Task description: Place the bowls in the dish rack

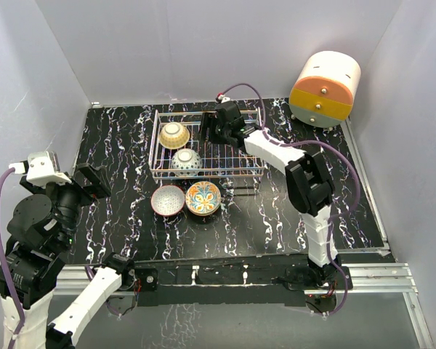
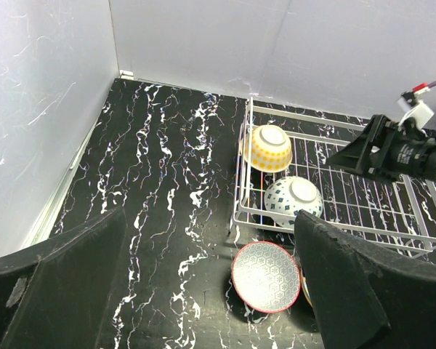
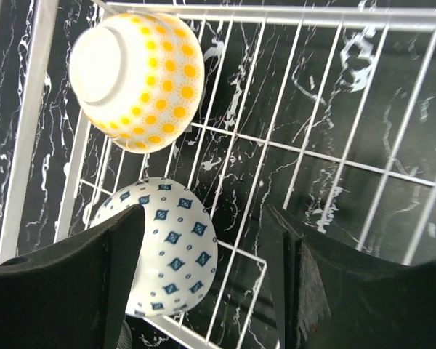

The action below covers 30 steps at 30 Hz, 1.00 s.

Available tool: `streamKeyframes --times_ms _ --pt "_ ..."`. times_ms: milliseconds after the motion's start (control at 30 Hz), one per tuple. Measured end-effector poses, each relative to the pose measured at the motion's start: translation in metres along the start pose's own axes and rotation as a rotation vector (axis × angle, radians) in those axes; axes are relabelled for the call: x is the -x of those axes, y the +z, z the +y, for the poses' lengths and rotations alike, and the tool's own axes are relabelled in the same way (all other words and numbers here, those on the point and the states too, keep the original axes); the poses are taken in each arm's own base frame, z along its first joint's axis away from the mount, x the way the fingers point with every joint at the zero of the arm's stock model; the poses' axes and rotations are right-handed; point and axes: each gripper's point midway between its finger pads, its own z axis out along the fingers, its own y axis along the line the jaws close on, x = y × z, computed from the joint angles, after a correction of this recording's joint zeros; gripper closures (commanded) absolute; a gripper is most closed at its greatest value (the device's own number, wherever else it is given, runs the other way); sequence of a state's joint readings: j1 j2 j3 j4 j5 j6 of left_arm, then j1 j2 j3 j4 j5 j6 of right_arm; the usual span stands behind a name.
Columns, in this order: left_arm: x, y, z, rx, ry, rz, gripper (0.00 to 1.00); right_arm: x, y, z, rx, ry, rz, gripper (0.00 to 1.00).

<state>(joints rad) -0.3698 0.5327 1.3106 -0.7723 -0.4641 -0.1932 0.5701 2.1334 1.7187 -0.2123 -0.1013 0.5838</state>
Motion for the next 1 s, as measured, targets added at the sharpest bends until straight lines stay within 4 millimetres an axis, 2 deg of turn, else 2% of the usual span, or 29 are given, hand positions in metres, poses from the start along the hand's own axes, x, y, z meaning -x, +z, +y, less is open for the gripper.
streamKeyframes --times_ms 133,200,333,467,733,1000 --pt "-0.001 0.001 0.0 0.0 0.002 0.002 0.03 0.018 -0.028 0.01 -0.049 -0.131 -0.032 0.32" --pt "-0.001 0.001 0.0 0.001 0.003 0.003 0.03 0.024 -0.035 0.014 -0.064 -0.187 -0.034 0.32" --pt "-0.002 0.001 0.0 0.0 0.005 0.004 0.03 0.017 -0.042 0.016 -0.108 -0.302 0.002 0.32" --pt "-0.006 0.003 0.0 0.002 0.01 0.014 0.03 -0.001 -0.04 0.014 -0.156 -0.392 0.059 0.32" --pt "-0.006 0.003 0.0 0.004 0.011 0.016 0.03 -0.034 -0.022 0.016 -0.184 -0.489 0.151 0.32" --pt "-0.006 0.003 0.001 0.011 0.017 0.015 0.03 -0.036 -0.021 0.002 -0.31 -0.532 0.134 0.32"
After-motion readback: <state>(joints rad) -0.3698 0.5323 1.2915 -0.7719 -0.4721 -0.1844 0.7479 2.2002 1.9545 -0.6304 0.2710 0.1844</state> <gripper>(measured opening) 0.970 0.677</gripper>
